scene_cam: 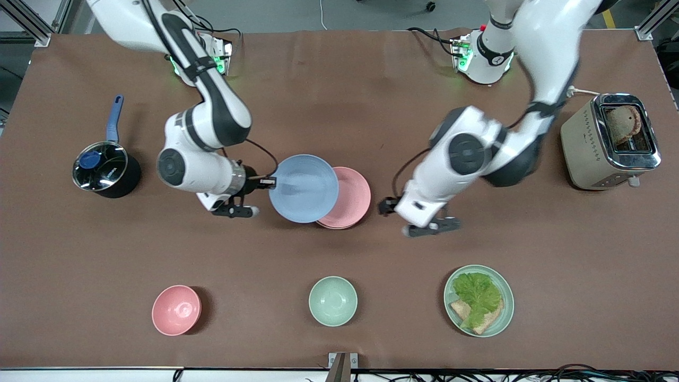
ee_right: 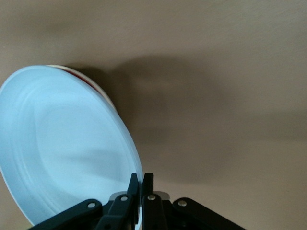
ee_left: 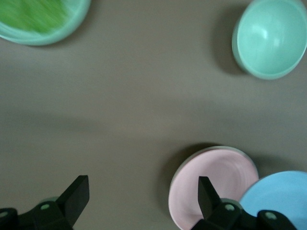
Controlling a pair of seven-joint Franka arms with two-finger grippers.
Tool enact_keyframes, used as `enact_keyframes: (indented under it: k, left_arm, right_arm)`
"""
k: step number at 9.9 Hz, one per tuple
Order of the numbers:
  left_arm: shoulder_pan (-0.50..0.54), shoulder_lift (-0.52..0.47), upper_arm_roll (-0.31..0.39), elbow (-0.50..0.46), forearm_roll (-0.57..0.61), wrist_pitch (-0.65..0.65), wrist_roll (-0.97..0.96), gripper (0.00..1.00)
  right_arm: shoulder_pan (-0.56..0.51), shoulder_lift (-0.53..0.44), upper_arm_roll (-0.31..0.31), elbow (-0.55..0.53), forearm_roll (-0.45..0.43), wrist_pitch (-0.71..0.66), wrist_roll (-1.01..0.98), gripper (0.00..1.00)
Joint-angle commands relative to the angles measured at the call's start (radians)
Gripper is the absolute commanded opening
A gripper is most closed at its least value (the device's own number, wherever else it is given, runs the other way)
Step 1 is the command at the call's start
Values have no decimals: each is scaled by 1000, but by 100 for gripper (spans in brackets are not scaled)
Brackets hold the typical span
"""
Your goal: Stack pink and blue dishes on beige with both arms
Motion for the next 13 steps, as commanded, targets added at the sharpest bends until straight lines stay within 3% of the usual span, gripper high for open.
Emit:
enact_keyframes:
  k: [1, 3, 7, 8, 10, 11, 12, 13]
  left_arm:
    - [110, -115, -4, -4, 19, -56, 90, 100]
    - [213, -229, -7, -2, 10, -151, 259, 100]
    - [328, -411, -2, 6, -36, -366, 477, 100]
    - [322, -453, 22, 0, -56, -407, 518, 100]
    - [248, -511, 143, -11, -58, -524, 572, 100]
    - [202, -528, 200, -11, -59, -571, 624, 100]
    - [162, -539, 250, -37, -64, -589, 682, 100]
    - [139, -565, 310, -65, -102, -589, 739, 100]
  right_arm:
    - [51, 16, -5, -14, 4, 59, 52, 2]
    - [106, 45, -5, -13, 53, 124, 52, 3]
    - [126, 96, -6, -7, 58, 184, 52, 6]
    - [115, 102, -5, 0, 58, 183, 52, 23]
    - [123, 107, -8, 6, 56, 180, 78, 89]
    - [120, 96, -11, 6, 53, 175, 85, 100]
    - [109, 46, -26, -3, 43, 154, 83, 100]
    - [105, -23, -101, -5, -4, 84, 85, 100]
